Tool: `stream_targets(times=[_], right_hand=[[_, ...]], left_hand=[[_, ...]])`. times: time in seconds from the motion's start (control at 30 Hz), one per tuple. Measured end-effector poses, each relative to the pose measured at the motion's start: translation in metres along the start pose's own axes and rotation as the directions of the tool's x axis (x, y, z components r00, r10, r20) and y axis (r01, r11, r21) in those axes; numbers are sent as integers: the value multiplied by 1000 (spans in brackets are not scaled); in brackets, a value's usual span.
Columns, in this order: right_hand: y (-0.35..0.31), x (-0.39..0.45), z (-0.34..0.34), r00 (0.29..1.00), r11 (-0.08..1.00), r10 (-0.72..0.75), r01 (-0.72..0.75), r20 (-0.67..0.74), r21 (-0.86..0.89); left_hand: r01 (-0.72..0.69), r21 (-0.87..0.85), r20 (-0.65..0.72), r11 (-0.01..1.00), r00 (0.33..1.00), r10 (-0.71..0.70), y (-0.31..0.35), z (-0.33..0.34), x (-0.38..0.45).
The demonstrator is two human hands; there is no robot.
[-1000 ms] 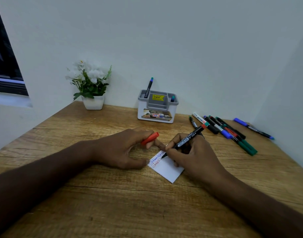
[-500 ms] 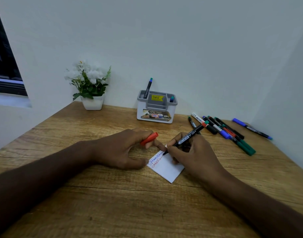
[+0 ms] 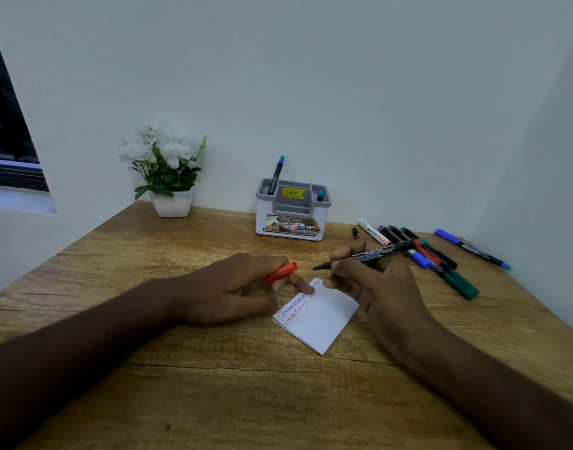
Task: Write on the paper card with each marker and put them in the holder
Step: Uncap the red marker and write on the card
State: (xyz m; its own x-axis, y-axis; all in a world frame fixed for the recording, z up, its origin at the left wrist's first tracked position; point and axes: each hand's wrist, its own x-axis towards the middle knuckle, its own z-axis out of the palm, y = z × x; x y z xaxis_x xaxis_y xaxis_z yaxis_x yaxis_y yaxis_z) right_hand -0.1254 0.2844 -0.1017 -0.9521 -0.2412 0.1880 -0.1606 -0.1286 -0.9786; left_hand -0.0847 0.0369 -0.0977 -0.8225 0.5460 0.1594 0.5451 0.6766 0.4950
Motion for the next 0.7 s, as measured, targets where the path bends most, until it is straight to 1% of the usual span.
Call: stream_targets(times=[0.03, 0.07, 0.17, 0.3, 0.5, 0.6, 0.67, 0.7], right_hand=[[-1, 0, 0, 1000, 997, 2, -3, 16, 79], [-1, -1, 1, 999, 993, -4, -1, 41, 121], [-1, -3, 3, 993, 994, -58, 47, 100, 102], [3, -3, 5, 994, 993, -97, 94, 46, 64], [3, -3, 5, 996, 994, -94, 93, 11, 59], [2, -4, 5, 994, 994, -101, 104, 51, -43], [2, -5, 5, 991, 980, -107, 119, 82, -158], [1, -5, 5, 993, 968, -88, 104, 81, -227]], left_hand=[[15, -8, -3, 1000, 1000, -15, 1, 0, 0], [34, -8, -7, 999, 999, -34, 1, 1, 0], [72, 8, -18, 997, 997, -72, 0, 2, -1], [91, 11, -25, 996, 996, -90, -4, 3, -1], [95, 43, -14, 995, 995, -94, 0, 2, 0], [119, 49, -24, 992, 993, -118, 0, 2, -1], [127, 69, -34, 989, 992, -125, 1, 3, 0], [123, 88, -40, 988, 992, -120, 1, 3, 0]])
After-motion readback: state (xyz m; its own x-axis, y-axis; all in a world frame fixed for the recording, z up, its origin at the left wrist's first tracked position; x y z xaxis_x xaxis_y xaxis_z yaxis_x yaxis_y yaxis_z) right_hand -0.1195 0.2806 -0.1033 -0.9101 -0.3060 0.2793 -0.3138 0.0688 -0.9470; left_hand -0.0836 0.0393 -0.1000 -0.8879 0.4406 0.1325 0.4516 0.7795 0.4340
